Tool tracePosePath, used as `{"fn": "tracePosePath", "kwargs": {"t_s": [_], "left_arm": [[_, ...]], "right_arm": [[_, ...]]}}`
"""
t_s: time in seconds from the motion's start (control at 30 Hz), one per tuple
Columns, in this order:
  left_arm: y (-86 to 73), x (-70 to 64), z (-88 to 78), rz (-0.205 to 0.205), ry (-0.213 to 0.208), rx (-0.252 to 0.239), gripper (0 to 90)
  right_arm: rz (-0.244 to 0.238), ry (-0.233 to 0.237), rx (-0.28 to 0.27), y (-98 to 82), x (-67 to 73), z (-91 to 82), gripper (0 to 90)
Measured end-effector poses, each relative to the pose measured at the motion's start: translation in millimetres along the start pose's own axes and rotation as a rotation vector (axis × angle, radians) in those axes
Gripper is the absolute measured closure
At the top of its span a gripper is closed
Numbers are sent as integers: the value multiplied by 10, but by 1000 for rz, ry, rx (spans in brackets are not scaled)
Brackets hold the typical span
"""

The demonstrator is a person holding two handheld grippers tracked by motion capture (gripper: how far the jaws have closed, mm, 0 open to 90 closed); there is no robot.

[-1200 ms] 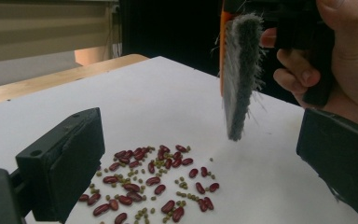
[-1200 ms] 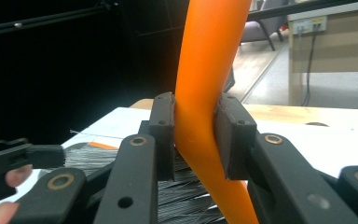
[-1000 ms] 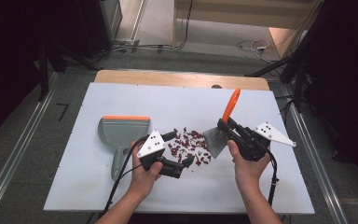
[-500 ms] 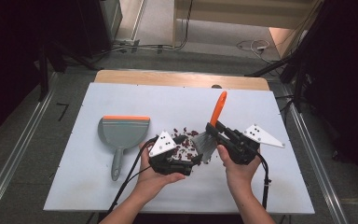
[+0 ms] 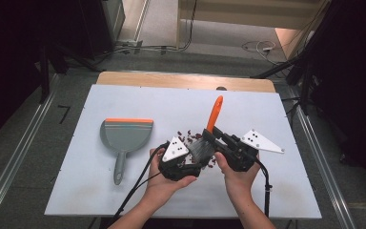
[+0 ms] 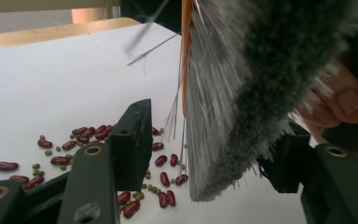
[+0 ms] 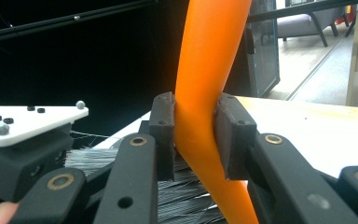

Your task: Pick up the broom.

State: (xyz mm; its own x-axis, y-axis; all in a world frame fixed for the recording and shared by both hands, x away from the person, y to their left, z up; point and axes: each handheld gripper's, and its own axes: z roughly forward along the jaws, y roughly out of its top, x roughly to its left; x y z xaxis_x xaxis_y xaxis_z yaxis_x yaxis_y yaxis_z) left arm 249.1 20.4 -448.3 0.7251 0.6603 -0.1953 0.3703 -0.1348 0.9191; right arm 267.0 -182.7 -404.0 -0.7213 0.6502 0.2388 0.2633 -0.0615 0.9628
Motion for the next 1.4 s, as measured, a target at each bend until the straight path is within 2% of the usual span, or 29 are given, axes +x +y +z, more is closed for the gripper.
{"fn": "tracePosePath", "kwargs": {"t_s": [0.17, 0.37, 0.47, 0.67, 0.83, 0.87, 0.97, 1.03, 1.17, 1.23, 1.4], "left_arm": [[-6, -19, -4, 17, 32, -10, 571], [-13, -20, -39, 28, 19, -32, 753], [-13, -8, -49, 36, 22, -30, 812], [-6, 11, -86, 67, 26, -19, 853], [13, 59, -119, 73, -4, -6, 859], [20, 76, -134, 73, -14, -9, 859], [60, 150, -191, 88, -65, -3, 861], [74, 192, -217, 102, -101, 3, 861], [89, 279, -242, 101, -174, 21, 861], [101, 342, -262, 85, -229, 23, 861], [133, 433, -332, 115, -307, 18, 861]], "right_arm": [[2, 4, -5, -1, 39, 3, 685], [1, 2, -10, 1, 47, -4, 685], [-3, 3, -10, -1, 52, -1, 685], [-21, 26, 2, 6, 57, 18, 680], [-37, 57, 20, 31, 27, 31, 632], [-35, 78, 21, 50, -17, 24, 549], [-40, 127, 22, 79, -99, 7, 484], [-56, 188, 33, 100, -159, 10, 457], [-82, 246, 60, 121, -216, 10, 446], [-85, 267, 69, 121, -244, 6, 445], [-64, 345, 101, 101, -313, 16, 439]]}}
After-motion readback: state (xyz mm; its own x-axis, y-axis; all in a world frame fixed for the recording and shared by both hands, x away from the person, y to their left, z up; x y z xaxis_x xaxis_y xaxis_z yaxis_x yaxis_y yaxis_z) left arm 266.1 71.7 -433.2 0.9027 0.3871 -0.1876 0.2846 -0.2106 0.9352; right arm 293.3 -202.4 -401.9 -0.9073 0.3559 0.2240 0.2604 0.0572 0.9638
